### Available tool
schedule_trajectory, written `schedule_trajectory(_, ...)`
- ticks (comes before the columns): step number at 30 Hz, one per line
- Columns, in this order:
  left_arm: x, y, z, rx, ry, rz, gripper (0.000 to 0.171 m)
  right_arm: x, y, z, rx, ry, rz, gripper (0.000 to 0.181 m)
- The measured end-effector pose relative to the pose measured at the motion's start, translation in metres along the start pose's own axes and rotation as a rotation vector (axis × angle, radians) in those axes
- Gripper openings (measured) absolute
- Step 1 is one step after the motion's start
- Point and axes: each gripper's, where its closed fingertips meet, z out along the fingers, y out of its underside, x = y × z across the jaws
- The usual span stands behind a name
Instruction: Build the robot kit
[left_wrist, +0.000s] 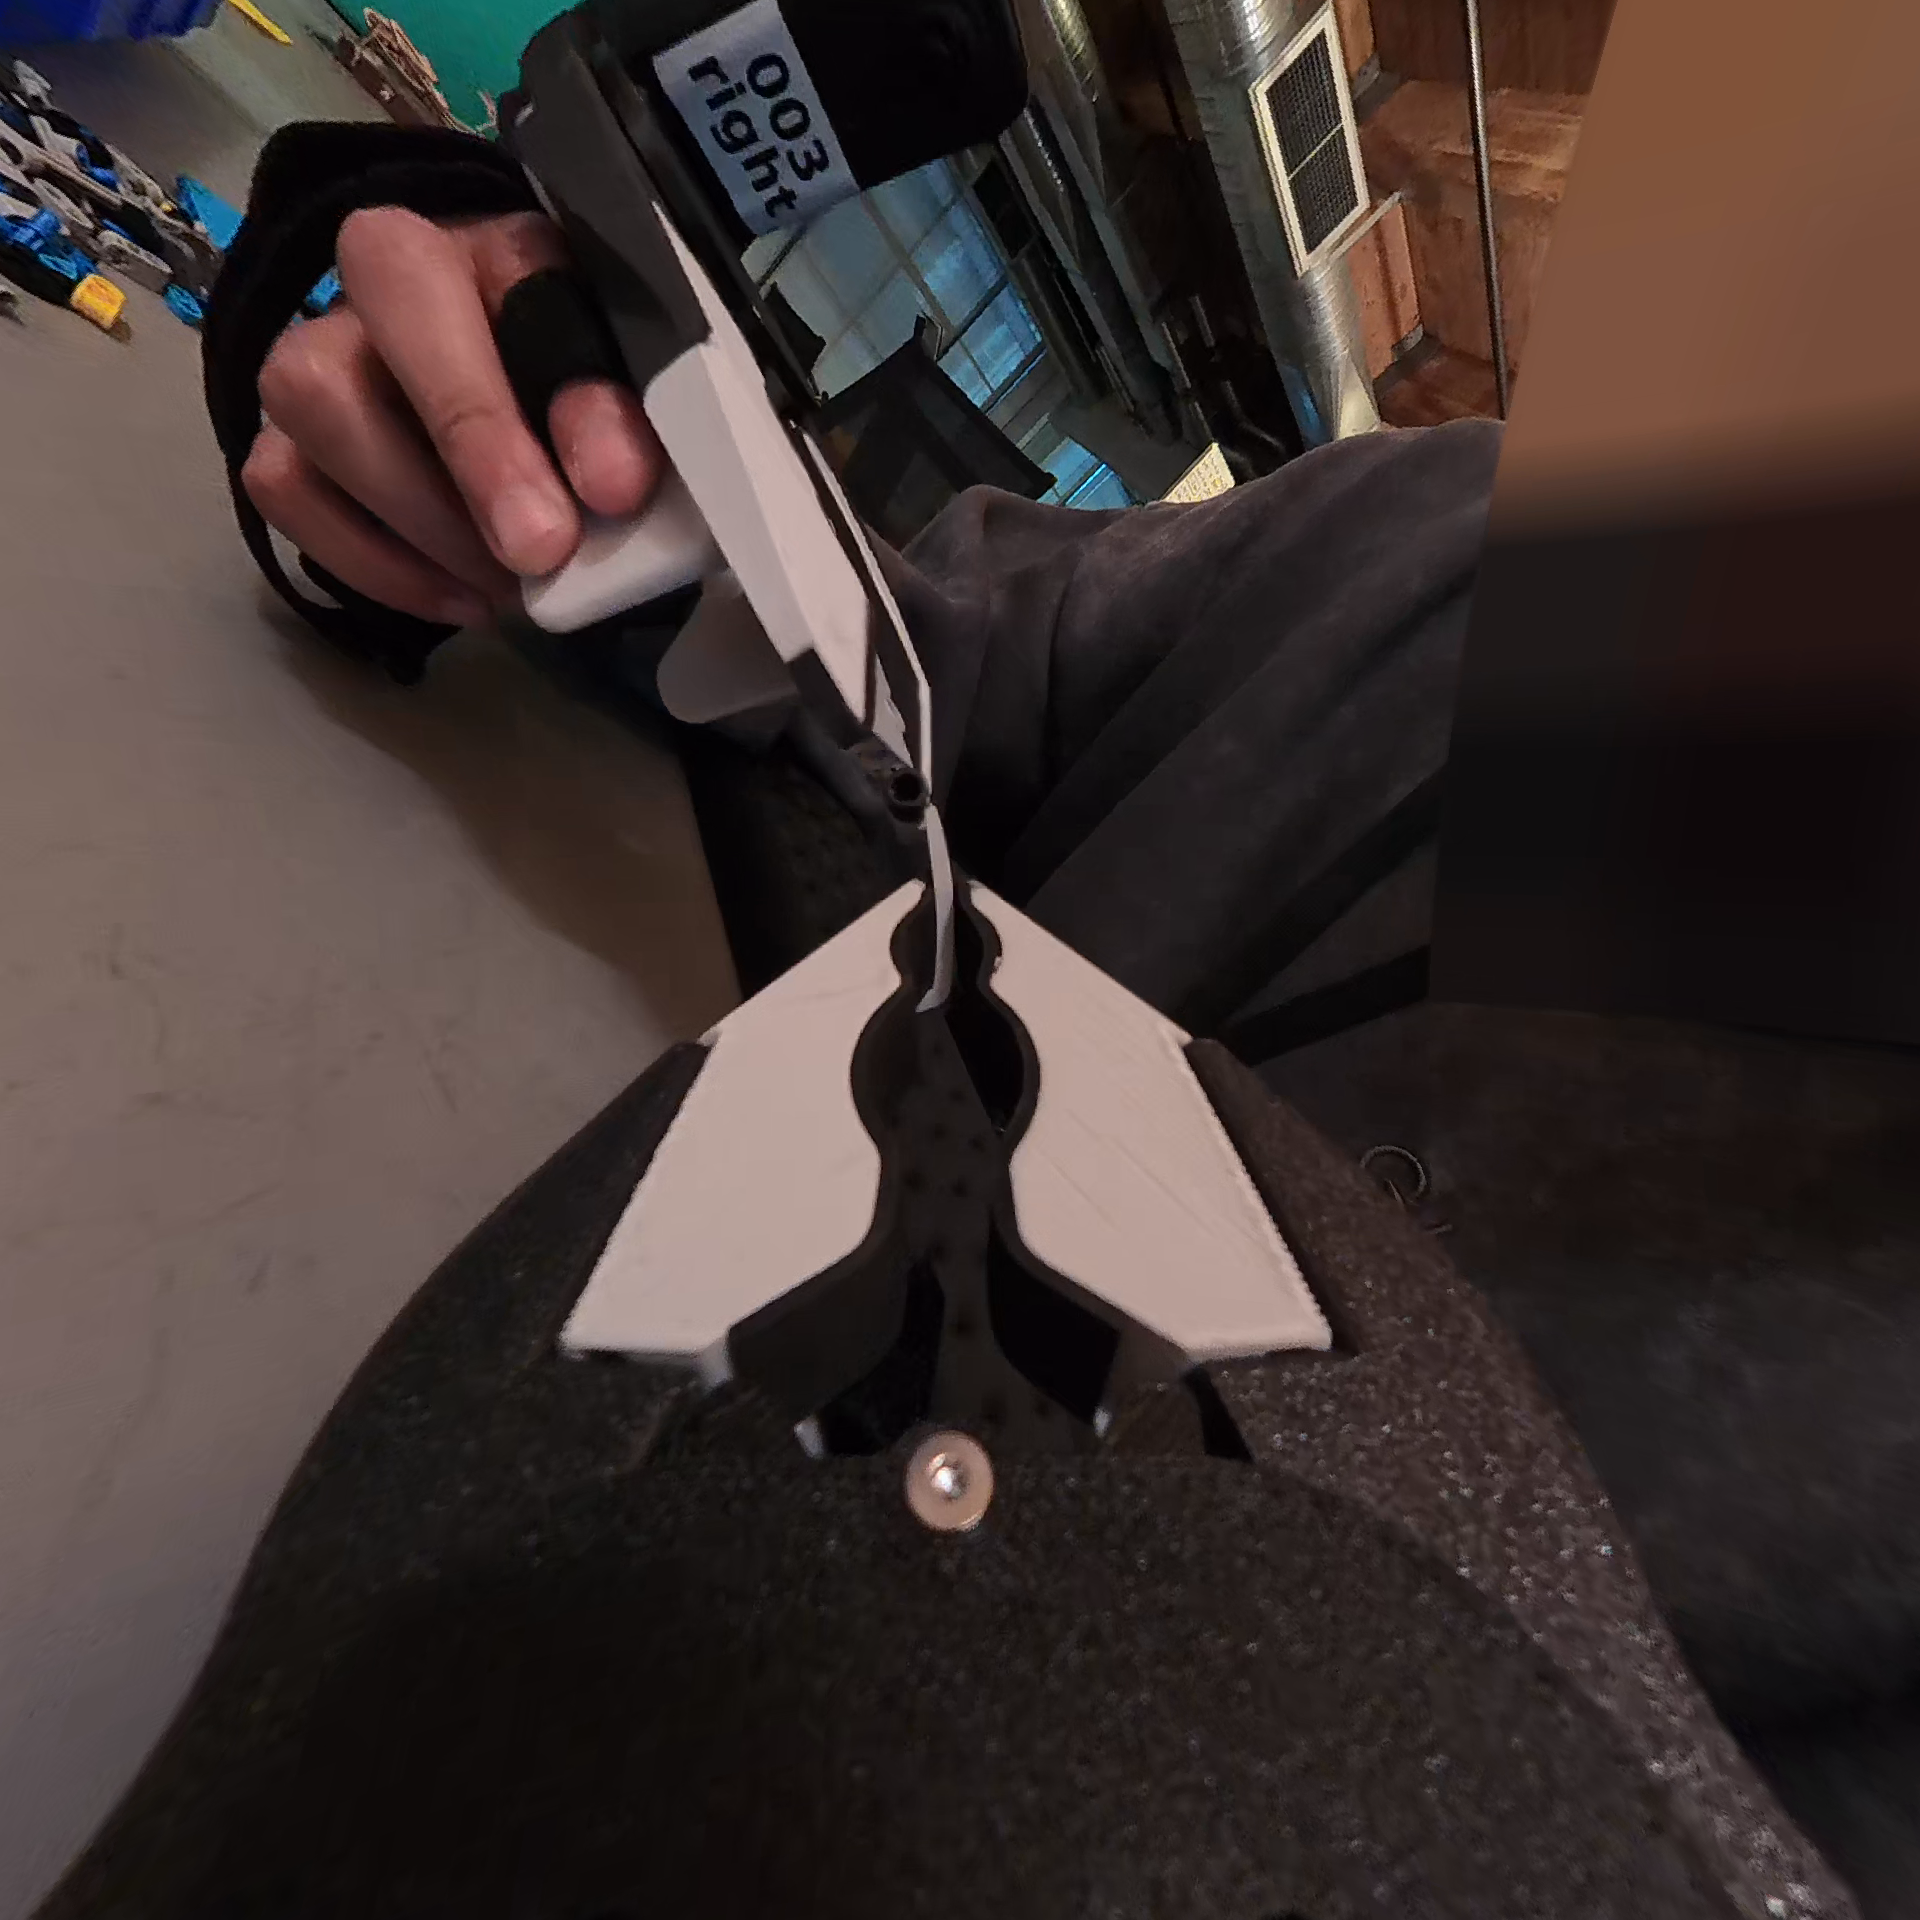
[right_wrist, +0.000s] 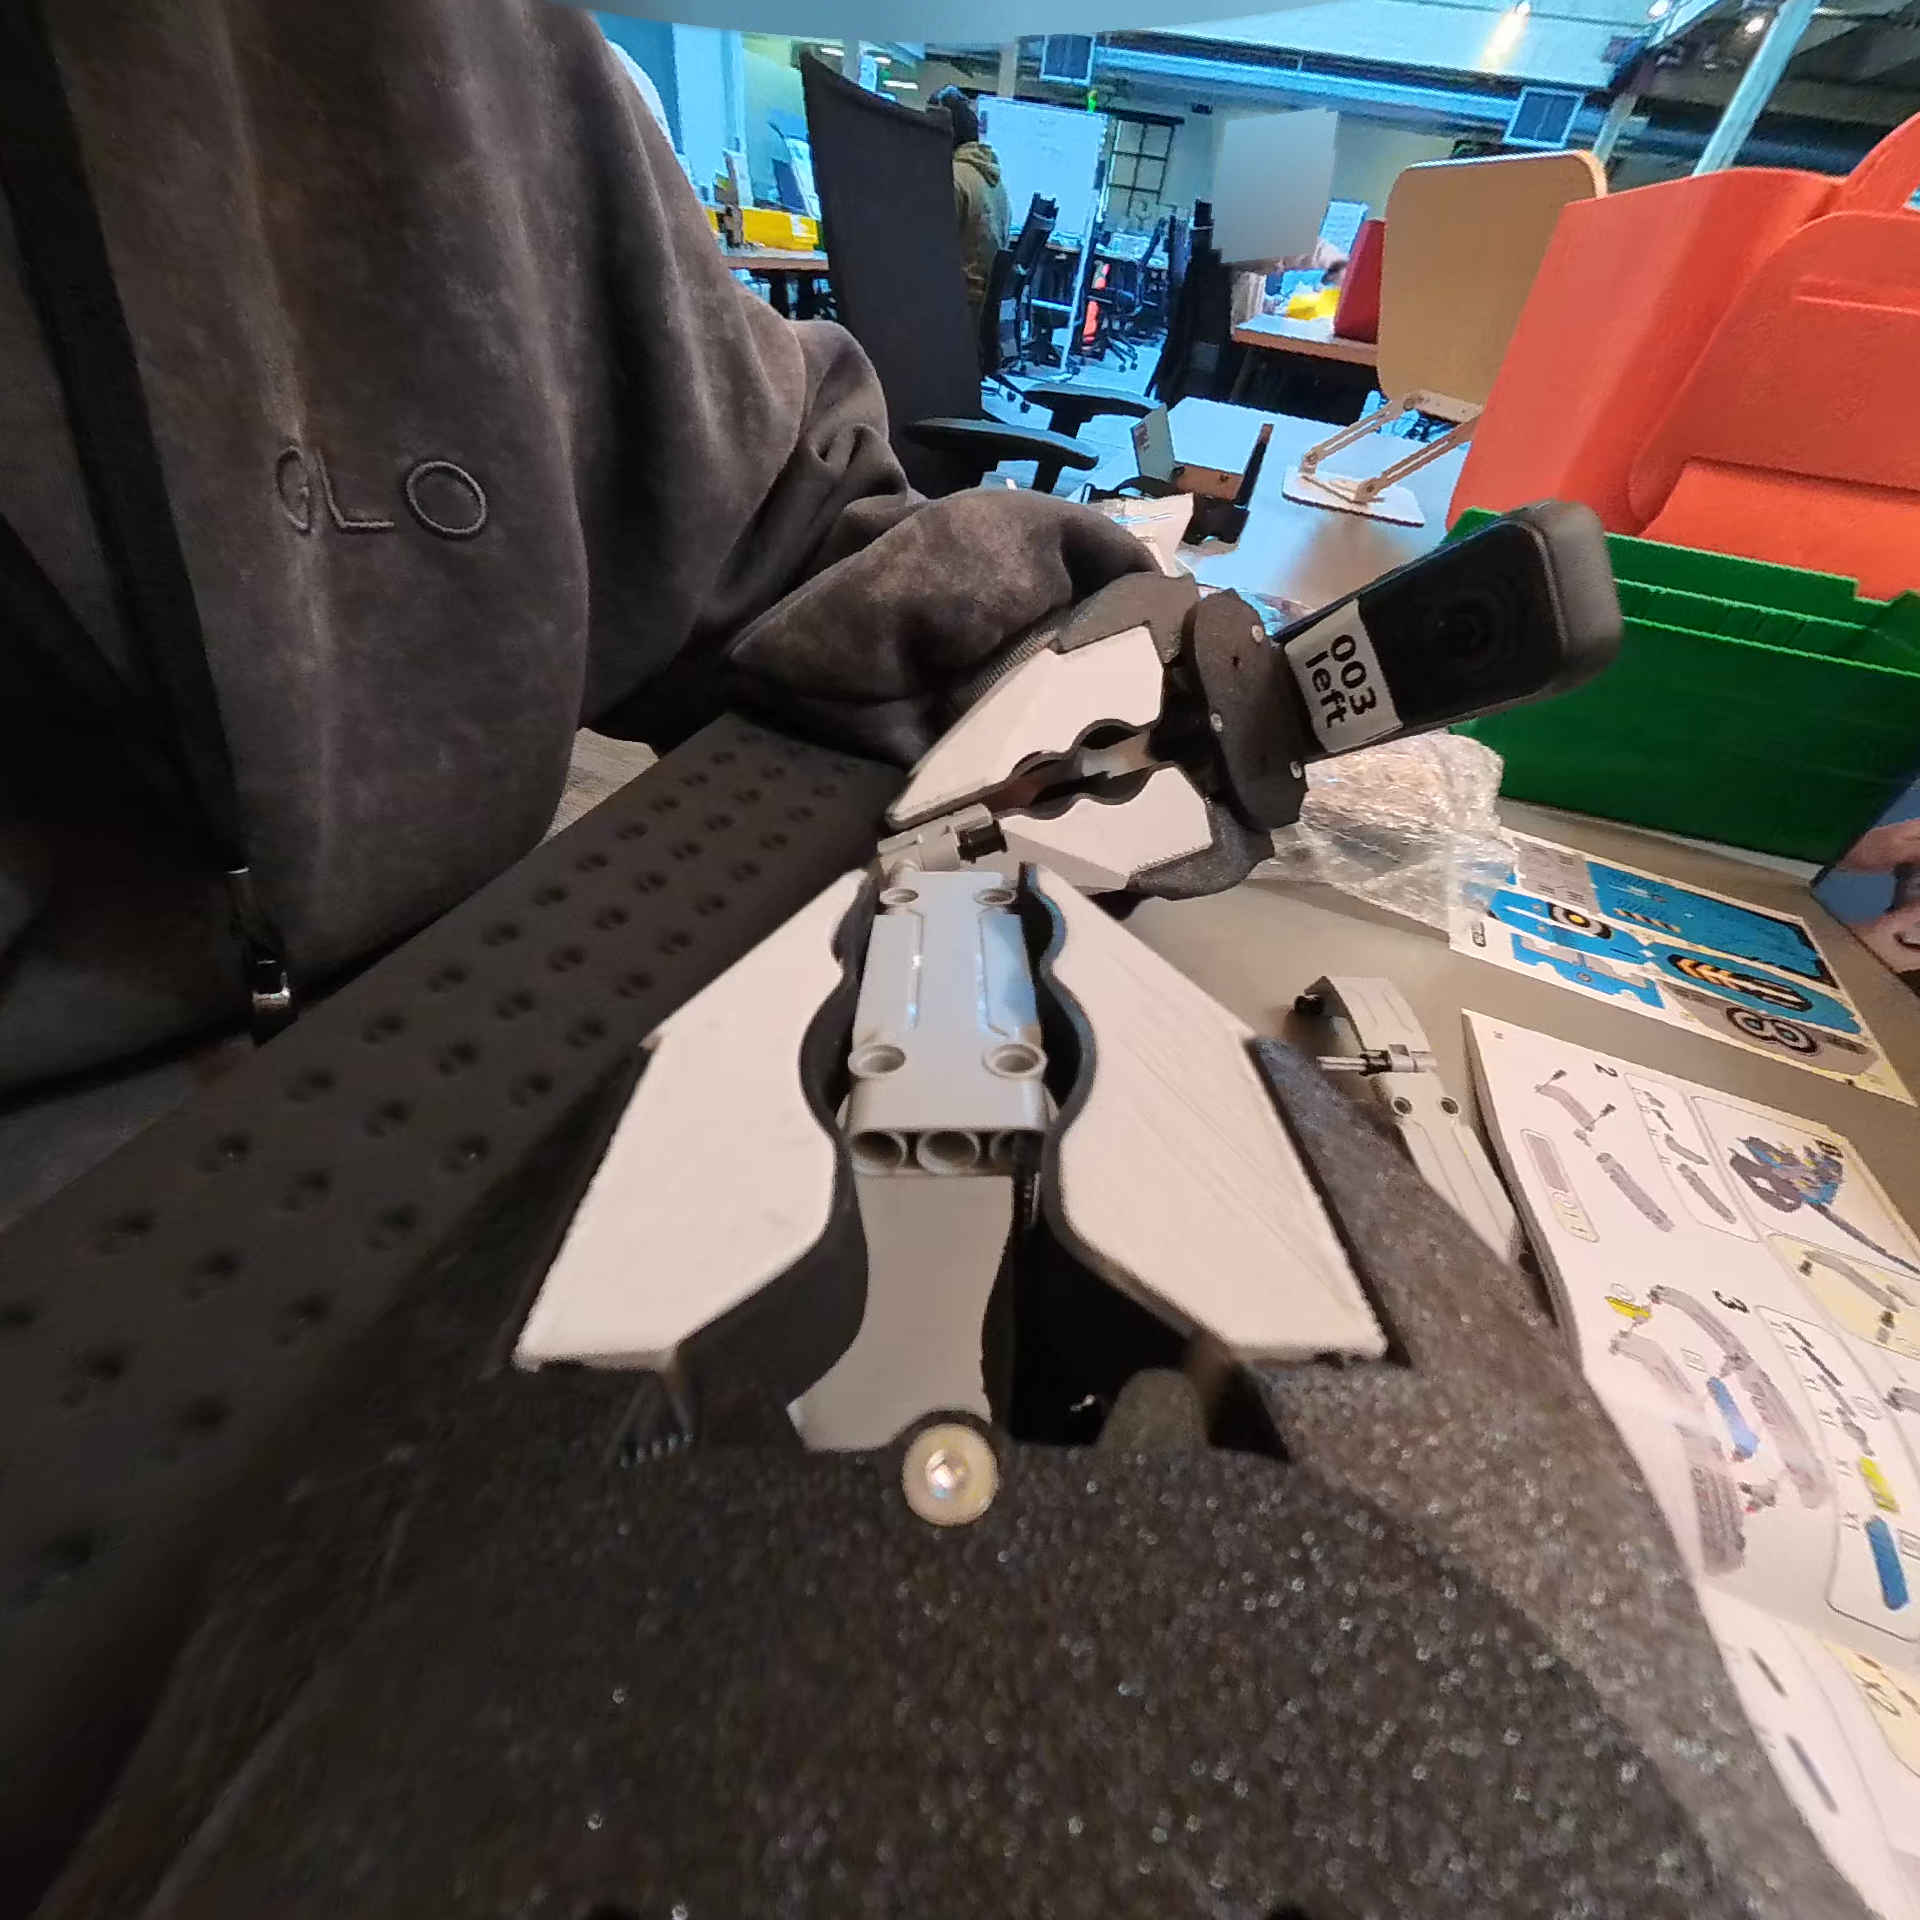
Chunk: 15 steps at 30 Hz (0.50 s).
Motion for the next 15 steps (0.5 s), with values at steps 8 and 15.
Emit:
schedule_trajectory(8, -0.006, -0.012, -0.004, 0.078, -0.025, -0.028, 0.0, 0.01, 0.0, -0.003, -0.008, 0.066, -0.038, 0.026)
schedule_trajectory(15, -0.006, -0.015, -0.006, 0.108, -0.005, -0.068, 0.0, 0.011, 0.0, -0.001, -0.006, 0.072, -0.035, 0.026)
